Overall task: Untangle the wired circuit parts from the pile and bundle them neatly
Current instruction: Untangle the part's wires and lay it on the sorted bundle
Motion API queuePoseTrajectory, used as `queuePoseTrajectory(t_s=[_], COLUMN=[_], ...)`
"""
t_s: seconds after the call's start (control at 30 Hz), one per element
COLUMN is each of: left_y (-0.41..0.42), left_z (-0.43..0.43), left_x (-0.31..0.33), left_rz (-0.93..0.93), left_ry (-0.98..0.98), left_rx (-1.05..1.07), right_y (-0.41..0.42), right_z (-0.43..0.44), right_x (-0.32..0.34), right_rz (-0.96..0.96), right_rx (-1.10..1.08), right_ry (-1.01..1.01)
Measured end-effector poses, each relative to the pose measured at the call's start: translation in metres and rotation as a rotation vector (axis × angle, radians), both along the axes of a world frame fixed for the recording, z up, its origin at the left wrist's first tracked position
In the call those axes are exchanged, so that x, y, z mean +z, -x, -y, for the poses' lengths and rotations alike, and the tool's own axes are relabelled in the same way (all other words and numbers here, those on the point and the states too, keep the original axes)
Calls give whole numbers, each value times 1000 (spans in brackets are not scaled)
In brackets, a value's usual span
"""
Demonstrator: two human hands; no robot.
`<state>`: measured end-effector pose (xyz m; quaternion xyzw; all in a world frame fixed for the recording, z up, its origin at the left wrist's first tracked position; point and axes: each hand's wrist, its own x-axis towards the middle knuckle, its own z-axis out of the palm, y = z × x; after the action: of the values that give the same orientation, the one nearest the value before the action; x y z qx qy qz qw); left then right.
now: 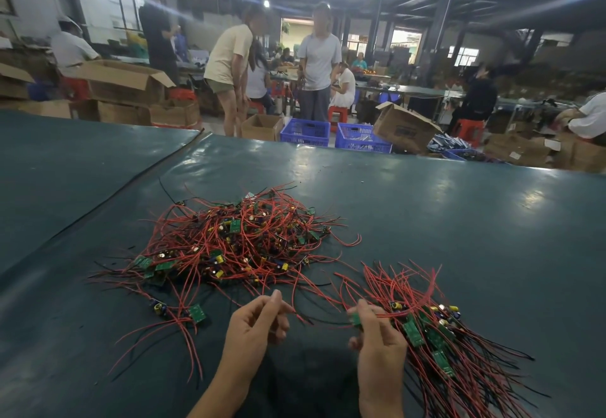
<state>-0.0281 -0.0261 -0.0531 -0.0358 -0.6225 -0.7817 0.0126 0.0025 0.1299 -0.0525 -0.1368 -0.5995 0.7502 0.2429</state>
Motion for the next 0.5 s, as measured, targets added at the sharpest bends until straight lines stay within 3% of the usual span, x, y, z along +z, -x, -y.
queuePoseTrajectory(t_s=[0.13, 0.27, 0.4, 0.5], left_y=[1, 0, 0, 0], left_z=[0, -2, -2, -2], left_x=[-2, -4, -4, -3], left_rz=[19, 12, 14, 15], left_ry=[7, 35, 35, 45], left_rx=[4, -16, -17, -13], right_y=[1, -1, -3, -2], right_z=[-12, -18, -23, -30], right_x=[8, 13, 4, -3], right_rz=[-125, -209, -188, -91], right_rx=[-19, -86, -217, -273], right_ry=[230, 261, 25, -354])
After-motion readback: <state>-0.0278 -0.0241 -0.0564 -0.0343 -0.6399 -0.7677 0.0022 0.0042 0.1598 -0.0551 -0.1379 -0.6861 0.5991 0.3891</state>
